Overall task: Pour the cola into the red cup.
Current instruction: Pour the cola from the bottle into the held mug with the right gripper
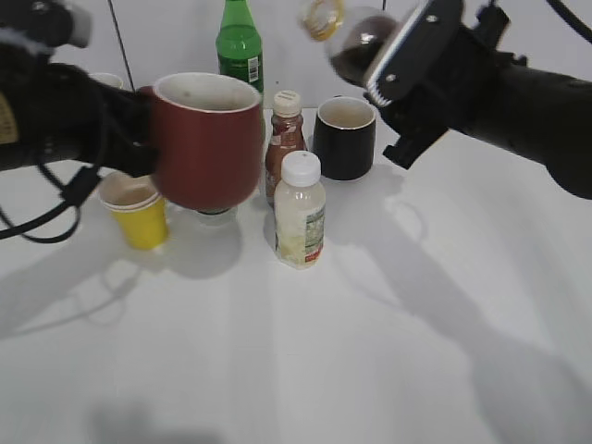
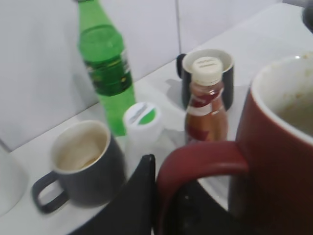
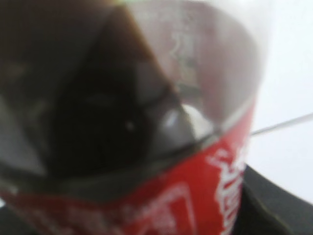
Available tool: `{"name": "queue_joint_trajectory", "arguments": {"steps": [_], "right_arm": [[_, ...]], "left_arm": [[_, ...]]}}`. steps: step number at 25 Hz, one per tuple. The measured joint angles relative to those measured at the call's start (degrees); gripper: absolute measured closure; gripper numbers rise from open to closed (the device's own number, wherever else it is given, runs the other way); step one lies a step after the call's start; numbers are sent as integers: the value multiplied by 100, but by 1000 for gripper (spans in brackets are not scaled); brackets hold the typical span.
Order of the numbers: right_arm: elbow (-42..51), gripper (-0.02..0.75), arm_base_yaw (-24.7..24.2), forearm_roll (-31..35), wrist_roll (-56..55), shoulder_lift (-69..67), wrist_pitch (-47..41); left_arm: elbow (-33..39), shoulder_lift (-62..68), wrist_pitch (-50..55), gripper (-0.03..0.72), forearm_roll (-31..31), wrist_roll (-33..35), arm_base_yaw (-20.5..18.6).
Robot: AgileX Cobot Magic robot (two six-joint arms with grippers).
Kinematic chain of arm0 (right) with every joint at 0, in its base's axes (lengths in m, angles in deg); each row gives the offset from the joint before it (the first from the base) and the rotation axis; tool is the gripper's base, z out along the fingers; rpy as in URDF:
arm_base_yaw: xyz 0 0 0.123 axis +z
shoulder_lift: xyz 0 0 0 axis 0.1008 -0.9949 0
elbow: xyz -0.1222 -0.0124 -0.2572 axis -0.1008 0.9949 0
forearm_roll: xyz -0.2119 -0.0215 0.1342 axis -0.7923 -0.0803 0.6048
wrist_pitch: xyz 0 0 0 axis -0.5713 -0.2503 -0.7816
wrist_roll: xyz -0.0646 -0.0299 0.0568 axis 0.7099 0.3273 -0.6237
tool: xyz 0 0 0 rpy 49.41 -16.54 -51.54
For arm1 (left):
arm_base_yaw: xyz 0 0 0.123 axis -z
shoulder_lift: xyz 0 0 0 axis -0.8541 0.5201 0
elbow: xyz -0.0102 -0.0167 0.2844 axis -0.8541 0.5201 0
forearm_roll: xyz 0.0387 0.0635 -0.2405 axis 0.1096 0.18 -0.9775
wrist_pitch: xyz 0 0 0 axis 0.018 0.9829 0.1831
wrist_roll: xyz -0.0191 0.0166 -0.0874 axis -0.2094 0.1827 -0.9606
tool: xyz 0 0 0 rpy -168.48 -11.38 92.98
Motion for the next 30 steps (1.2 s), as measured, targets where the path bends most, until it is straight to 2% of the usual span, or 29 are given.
{"name": "queue_joint_trajectory", "arguments": {"steps": [5,9,19,30], "right_arm": [[-174,274,214,417,1407,18,12],[-179,274,261,515,2153,18,147],[-179,274,261,557,3148,18,450],[-179,274,261,608,3586,18,650]], "left_arm": [[-253,248,21,641,6,0,399],[-292,294,26,641,20,0,531],[-292,294,4,642,20,0,530],[-292,294,-23,642,20,-2,530]]}}
